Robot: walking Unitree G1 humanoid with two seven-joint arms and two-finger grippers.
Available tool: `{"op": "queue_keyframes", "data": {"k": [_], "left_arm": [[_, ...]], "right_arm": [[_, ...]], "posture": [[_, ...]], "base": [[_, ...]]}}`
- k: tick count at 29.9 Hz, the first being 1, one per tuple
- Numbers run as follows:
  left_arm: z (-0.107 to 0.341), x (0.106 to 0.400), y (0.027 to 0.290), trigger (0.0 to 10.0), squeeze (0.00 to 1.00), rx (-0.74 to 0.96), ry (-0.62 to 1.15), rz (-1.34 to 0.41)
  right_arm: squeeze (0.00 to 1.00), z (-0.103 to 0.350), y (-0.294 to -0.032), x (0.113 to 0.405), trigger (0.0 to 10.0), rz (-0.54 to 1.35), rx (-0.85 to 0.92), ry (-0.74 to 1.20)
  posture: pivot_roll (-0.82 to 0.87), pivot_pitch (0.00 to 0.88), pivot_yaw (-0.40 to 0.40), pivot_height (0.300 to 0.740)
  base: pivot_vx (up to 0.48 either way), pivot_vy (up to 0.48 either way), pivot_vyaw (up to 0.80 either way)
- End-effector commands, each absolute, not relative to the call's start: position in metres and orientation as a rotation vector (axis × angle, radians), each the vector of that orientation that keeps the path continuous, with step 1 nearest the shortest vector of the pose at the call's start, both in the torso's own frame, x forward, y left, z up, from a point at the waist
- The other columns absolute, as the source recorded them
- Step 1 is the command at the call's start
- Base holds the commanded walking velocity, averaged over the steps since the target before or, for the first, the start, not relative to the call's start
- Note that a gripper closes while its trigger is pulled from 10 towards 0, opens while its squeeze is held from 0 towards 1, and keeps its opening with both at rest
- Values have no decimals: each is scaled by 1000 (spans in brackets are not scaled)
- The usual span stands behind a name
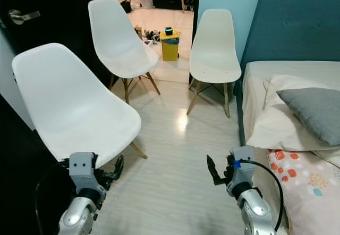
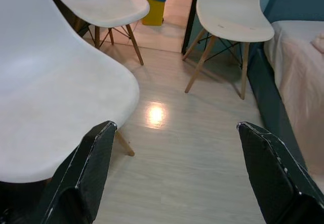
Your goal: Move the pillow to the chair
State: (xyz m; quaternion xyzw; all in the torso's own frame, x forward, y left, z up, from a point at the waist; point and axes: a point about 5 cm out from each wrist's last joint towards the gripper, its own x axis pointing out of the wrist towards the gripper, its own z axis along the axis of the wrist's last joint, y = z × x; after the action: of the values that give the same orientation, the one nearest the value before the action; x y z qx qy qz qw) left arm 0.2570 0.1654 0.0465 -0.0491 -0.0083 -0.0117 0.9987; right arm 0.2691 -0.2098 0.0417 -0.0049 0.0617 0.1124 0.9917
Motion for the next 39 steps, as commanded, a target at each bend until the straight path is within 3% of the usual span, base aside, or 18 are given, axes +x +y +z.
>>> {"op": "queue_keyframes", "data": {"k": [1, 6, 7, 8, 11, 12, 13, 14, 18, 19, 21, 22, 33, 34, 35, 36, 39], "left_arm": [[43, 253, 164, 10000, 1000, -102, 7, -32], [45, 252, 167, 10000, 1000, -84, 22, -26], [45, 254, 170, 10000, 1000, -52, 36, 2], [45, 254, 172, 10000, 0, -42, 46, 9], [45, 255, 174, 10000, 0, -24, 56, 20], [44, 254, 171, 10000, 1000, -92, 62, -19], [44, 254, 171, 10000, 1000, -92, 62, -19], [45, 254, 170, 10000, 1000, -95, 61, -25], [52, 257, 168, 10000, 1000, -96, 53, 7], [54, 258, 168, 745, 0, -121, 51, 5], [55, 259, 167, 745, 0, -139, 49, 2], [56, 259, 166, 0, 0, -157, 45, -9], [63, 261, 165, 0, 0, -150, 49, -18], [64, 262, 167, 3412, 0, -136, 53, 6], [64, 262, 168, 10000, 47, -126, 56, 23], [64, 262, 168, 10000, 1000, -140, 58, 22], [64, 262, 168, 10000, 1000, -161, 63, 19]], "right_arm": [[1000, 41, -209, 267, 10000, 221, 1, 131], [1000, 38, -211, 265, 10000, 189, -12, 162], [0, 38, -213, 265, 10000, 173, -15, 175], [0, 37, -215, 266, 10000, 163, -10, 183], [0, 38, -216, 266, 10000, 155, 10, 189], [804, 40, -216, 266, 10000, 156, 12, 188], [804, 40, -216, 266, 10000, 156, 12, 188], [1000, 41, -214, 266, 10000, 167, 23, 188], [1000, 43, -210, 267, 10000, 180, 86, 189], [1000, 44, -206, 267, 3412, 204, 110, 182], [1000, 45, -204, 267, 3412, 223, 125, 176], [0, 46, -201, 267, 0, 242, 142, 174], [0, 51, -190, 266, 0, 277, 170, 190], [0, 51, -190, 267, 4745, 284, 193, 198], [227, 51, -189, 267, 10000, 290, 212, 204], [1000, 52, -190, 267, 10000, 286, 198, 199], [1000, 54, -192, 267, 10000, 272, 172, 194]], "posture": [[9, 83, -15, 740], [11, 77, -16, 740], [11, 77, -16, 740], [12, 73, -14, 740], [12, 73, -14, 740], [10, 69, -14, 740], [10, 69, -14, 740], [10, 69, -14, 740], [9, 73, -14, 740], [10, 75, -13, 740], [10, 75, -13, 740], [10, 75, -13, 740], [11, 86, -15, 740], [11, 88, -15, 740], [11, 88, -15, 740], [11, 89, -15, 740], [11, 89, -16, 740]], "base": [[0, 0, 0], [0, 0, 0], [0, 0, 0], [0, 0, 0], [0, 0, 0], [0, 0, 0], [0, 0, 0], [0, 0, 0], [0, 0, 0], [0, 0, 0], [0, 0, 0], [0, 0, 0], [0, 0, 0], [0, 0, 0], [0, 0, 0], [0, 0, 0], [0, 0, 0]]}}
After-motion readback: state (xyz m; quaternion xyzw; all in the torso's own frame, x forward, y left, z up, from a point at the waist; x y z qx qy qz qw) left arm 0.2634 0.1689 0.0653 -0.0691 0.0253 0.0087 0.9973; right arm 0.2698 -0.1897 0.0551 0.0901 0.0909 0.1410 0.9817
